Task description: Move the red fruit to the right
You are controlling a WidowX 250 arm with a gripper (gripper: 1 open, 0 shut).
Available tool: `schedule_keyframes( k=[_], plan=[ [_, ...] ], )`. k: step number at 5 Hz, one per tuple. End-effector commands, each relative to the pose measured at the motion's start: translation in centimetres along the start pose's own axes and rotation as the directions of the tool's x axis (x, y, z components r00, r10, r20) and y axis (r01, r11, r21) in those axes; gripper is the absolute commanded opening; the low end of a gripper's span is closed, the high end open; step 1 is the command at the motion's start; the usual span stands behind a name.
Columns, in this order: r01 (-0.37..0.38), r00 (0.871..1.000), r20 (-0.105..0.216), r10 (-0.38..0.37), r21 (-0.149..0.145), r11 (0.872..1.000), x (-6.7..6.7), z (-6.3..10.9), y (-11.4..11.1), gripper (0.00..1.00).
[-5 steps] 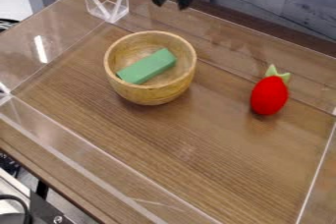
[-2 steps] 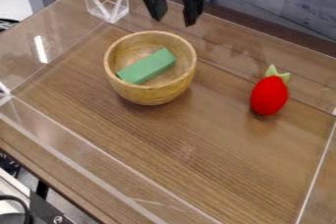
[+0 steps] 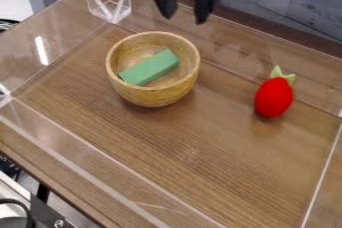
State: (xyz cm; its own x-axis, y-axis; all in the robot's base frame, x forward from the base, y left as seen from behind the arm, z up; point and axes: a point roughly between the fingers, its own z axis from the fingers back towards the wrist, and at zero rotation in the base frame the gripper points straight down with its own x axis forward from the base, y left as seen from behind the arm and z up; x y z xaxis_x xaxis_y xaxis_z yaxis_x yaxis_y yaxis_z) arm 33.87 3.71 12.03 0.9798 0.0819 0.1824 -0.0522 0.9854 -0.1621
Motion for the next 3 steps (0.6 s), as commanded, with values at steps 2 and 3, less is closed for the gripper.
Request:
schedule_keyframes(
  k=[2, 3],
  plan=[
    [0.004, 0.999, 0.051, -0.007, 0.052, 0.999, 0.7, 2.1, 0.5, 1.0],
    [0.012, 0.999, 0.051, -0.015, 0.059, 0.998, 0.9, 3.1, 1.5, 1.0]
  ],
)
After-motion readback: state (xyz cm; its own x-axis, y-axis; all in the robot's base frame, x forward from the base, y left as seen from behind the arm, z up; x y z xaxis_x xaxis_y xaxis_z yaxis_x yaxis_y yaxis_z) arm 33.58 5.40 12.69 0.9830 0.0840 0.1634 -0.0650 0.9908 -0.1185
